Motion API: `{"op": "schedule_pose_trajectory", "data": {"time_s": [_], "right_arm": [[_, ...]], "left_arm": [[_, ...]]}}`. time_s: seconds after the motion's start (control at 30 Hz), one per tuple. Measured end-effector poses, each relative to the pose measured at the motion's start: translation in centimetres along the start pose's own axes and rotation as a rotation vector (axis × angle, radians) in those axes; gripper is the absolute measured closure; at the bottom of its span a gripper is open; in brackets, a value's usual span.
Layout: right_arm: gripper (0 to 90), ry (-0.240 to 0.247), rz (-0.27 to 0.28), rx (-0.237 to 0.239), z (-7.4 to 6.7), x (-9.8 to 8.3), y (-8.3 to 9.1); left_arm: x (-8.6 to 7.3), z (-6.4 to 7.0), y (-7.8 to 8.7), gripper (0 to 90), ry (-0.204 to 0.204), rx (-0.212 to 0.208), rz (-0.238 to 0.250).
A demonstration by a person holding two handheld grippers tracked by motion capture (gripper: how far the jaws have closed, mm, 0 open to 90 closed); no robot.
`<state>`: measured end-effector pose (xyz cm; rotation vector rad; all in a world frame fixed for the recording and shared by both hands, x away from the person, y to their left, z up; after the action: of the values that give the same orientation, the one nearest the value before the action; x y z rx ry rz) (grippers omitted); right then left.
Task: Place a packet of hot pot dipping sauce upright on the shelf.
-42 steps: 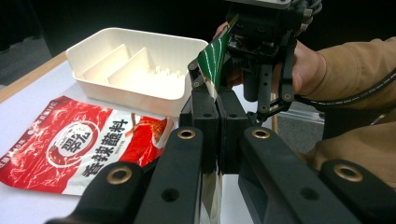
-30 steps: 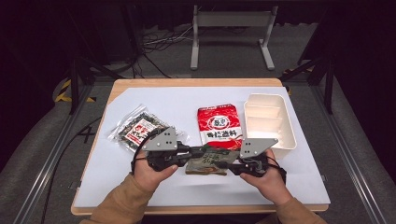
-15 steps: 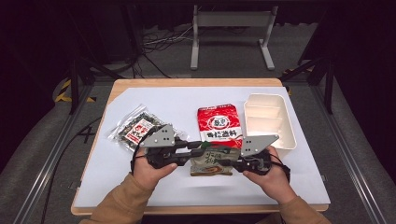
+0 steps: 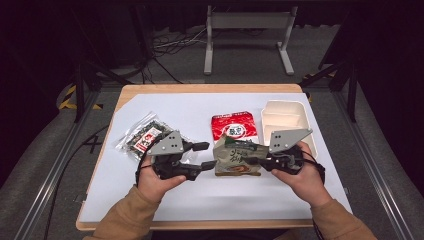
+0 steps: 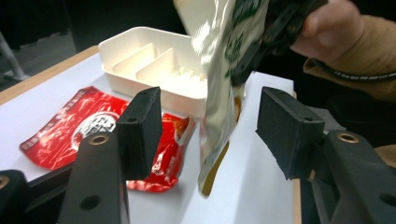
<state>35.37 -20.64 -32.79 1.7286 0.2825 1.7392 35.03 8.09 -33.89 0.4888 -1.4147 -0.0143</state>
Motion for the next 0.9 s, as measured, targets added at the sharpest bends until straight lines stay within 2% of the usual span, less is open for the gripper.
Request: {"op": "schedule_pose_trajectory", "data": {"time_s": [0.2,0.37,0.57,0.63,0.9], "right_arm": [[89.1,-0.001,-0.01,-0.028,1.1,0.5,1.2],[89.1,0.012,-0.007,-0.053,2.5,0.8,2.4],[89.1,0.037,-0.018,-0.105,4.1,1.3,3.7],[89.1,0.04,-0.02,-0.123,4.7,1.5,4.1],[89.1,0.029,-0.032,-0.154,6.6,1.5,5.1]], "left_arm": [[-0.3,-0.5,0.5,40.6,0.031,0.02,-0.003],[-0.9,-1.0,0.7,40.5,0.034,0.04,-0.02],[-1.5,-1.4,1.5,40.3,0.063,0.07,-0.029],[-1.6,-1.5,1.8,40.6,0.062,0.082,-0.035],[-2.3,-1.8,2.7,40.4,0.086,0.12,-0.046]]}}
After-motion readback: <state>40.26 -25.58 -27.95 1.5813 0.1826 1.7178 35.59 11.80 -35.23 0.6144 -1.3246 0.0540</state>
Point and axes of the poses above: each handheld gripper's, and its own axes: y roughly backward along the jaws, x roughly out of its top, z roughly to its right, the point moved 2 cm from there along -y, roughly forward along the jaws, and after that the axes turned 1 degree about y, right-handed, at the moved point
